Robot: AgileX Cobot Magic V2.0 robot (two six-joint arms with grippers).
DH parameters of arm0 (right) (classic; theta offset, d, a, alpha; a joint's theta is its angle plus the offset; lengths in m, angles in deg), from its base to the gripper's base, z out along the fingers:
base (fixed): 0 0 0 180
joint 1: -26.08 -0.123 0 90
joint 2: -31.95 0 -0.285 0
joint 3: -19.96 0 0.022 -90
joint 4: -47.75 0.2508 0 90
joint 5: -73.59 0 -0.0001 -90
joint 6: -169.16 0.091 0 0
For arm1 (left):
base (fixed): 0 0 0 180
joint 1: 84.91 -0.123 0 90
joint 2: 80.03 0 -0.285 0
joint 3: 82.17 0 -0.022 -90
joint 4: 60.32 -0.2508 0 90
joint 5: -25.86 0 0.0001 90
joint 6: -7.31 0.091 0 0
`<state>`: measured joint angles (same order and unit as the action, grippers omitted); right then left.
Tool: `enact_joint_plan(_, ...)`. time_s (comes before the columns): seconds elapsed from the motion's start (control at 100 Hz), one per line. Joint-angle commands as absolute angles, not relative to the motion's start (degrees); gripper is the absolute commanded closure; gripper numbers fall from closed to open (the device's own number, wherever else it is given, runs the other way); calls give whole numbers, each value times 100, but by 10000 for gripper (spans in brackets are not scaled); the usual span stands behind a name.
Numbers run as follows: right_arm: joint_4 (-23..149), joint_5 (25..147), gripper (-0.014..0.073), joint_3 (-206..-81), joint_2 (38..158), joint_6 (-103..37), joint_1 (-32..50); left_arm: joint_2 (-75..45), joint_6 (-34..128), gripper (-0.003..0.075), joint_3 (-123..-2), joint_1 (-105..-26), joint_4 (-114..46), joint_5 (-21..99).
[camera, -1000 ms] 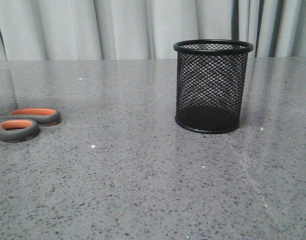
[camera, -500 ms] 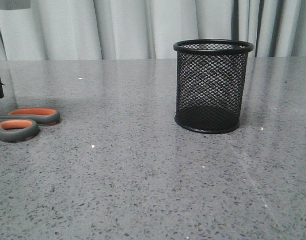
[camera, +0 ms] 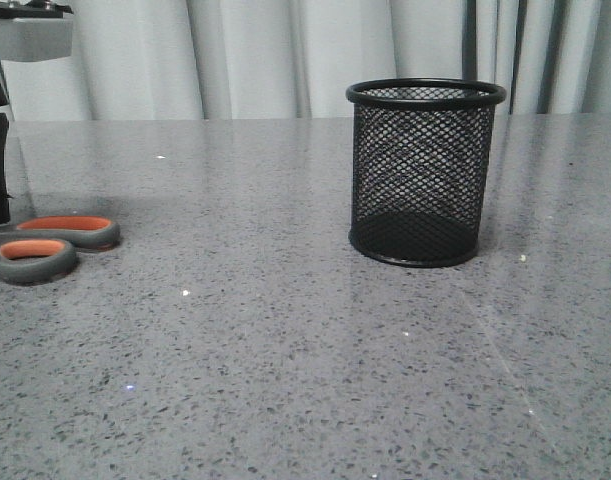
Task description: Put scissors into bucket
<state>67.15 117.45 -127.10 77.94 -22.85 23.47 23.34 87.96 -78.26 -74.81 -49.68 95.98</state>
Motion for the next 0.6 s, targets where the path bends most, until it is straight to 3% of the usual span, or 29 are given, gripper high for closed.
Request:
enact_joint_plan(0.0, 6754, 11400, 137, -12917, 7832, -2342, 2341, 2150, 8800, 328, -7994, -7447, -4879, 9905)
enact_joint_plan(0.59, 6754, 11412, 137, -12917, 7832, -2342, 2341, 2321, 8848, 328, -7994, -7447, -4796, 9905)
